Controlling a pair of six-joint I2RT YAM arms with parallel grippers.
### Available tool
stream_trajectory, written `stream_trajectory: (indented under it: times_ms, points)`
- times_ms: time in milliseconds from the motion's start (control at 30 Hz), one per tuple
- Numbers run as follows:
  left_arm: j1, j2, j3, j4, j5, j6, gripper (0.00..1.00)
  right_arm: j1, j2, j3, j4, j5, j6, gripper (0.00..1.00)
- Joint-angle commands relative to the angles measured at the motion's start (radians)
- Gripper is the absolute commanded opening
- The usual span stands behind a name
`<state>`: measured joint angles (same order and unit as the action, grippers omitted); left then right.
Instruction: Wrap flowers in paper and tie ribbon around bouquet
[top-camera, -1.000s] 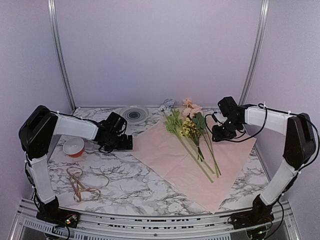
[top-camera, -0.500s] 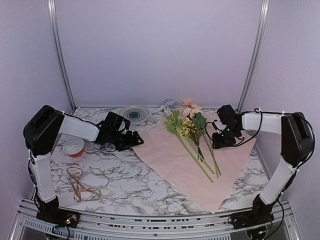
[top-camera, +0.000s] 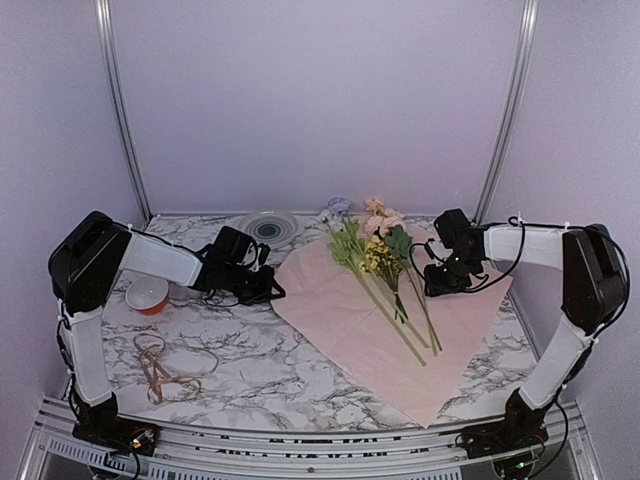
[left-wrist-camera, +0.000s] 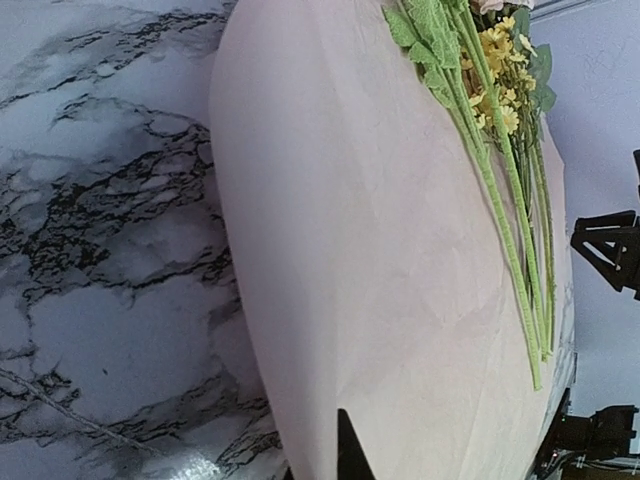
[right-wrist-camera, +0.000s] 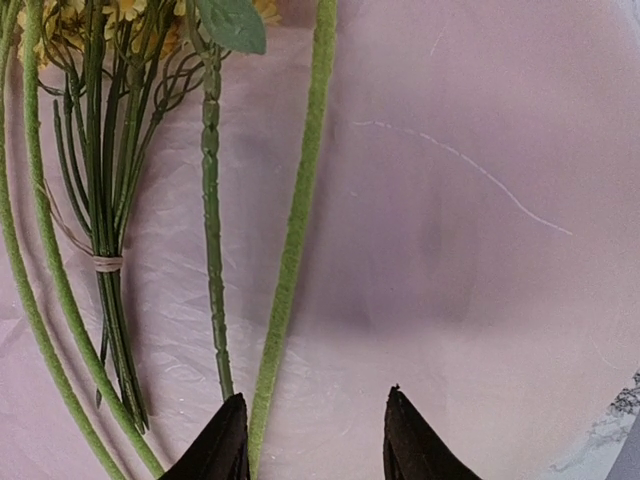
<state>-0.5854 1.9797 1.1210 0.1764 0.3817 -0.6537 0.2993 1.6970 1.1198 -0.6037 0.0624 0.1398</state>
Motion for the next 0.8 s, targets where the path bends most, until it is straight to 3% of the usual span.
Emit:
stream_trajectory:
  times_ms: [0, 300, 500, 767]
  points:
    - [0.019, -0.063, -0.021, -0.127, -0.103, 0.043, 0.0, -0.008, -0.025, 0.018, 0.012, 0.011, 0.015, 0.45]
    - [0.066, -0.152, -0.119, -0.192, -0.189, 0.102, 0.0, 0.004, -0.024, -0.005, 0.042, -0.079, 0.012, 0.45]
    - [0.08, -0.185, -0.171, -0.21, -0.225, 0.12, 0.0, 0.132, 0.063, -0.011, 0.071, -0.082, 0.037, 0.44]
    - [0.081, -0.19, -0.187, -0.213, -0.234, 0.127, 0.0, 0.214, 0.165, 0.029, 0.066, -0.052, 0.064, 0.43]
